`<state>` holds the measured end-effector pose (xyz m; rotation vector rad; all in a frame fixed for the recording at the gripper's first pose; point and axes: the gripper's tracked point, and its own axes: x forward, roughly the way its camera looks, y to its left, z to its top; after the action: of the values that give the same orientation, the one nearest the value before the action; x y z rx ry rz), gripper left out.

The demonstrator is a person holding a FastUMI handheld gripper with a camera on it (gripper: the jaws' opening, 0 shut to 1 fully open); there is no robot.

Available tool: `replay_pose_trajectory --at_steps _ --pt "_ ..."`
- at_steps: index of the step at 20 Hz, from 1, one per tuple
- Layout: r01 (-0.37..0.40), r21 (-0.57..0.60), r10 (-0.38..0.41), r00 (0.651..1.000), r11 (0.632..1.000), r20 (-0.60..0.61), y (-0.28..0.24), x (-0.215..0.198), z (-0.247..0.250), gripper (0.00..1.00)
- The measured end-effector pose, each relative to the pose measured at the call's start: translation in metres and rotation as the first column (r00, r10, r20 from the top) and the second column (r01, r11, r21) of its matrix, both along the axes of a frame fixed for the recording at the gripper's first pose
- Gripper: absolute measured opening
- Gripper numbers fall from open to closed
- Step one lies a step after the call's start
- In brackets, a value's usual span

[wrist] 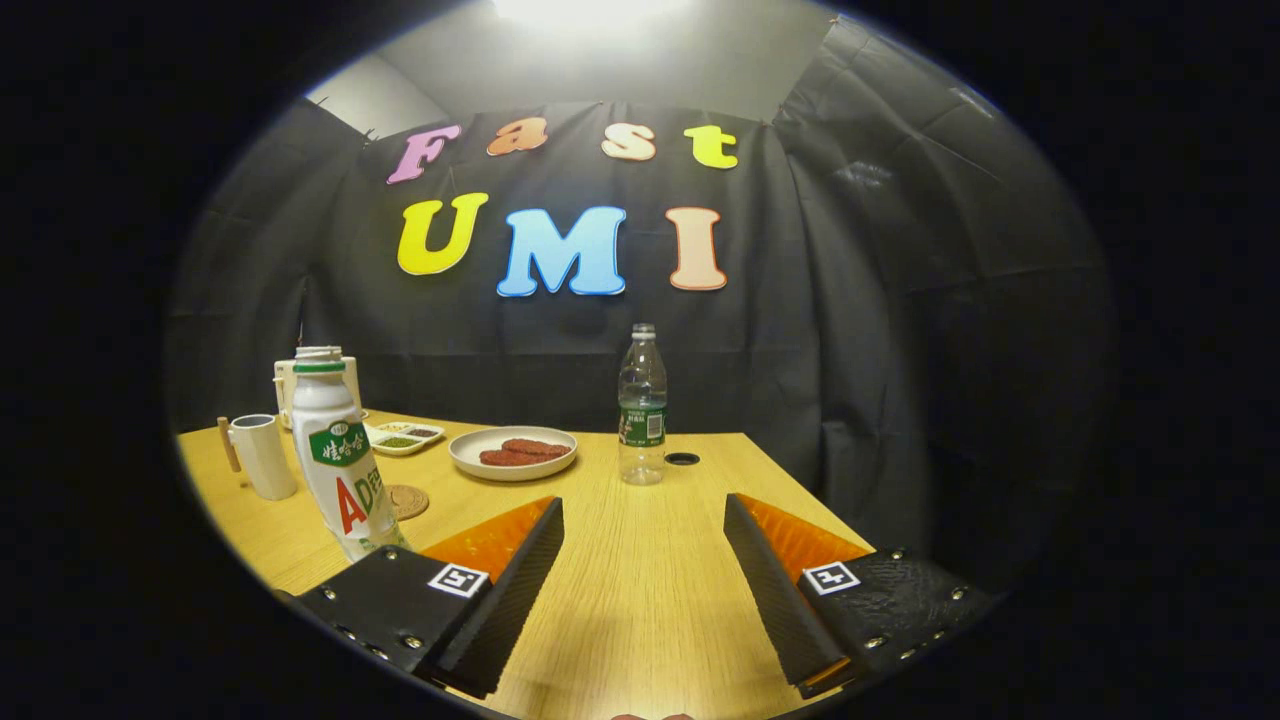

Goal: Take the bottle from table, then pour the juice into the cup, finally place the bottle on the coaster

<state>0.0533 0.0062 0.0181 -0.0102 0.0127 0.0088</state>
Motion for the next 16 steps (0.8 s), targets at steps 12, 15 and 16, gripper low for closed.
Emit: replay_pose_trajectory --at_steps 12,15,16 --pt "-0.035 0.074 0.031 0.998 0.997 0.056 0.033 -0.021 0.069 0.99" --pt "-0.046 0.124 0.039 0.997 0.991 0.063 0.055 -0.047 0.075 0.99" --pt "-0.056 0.123 0.049 0.997 0.991 0.064 0.064 -0.053 0.075 0.99"
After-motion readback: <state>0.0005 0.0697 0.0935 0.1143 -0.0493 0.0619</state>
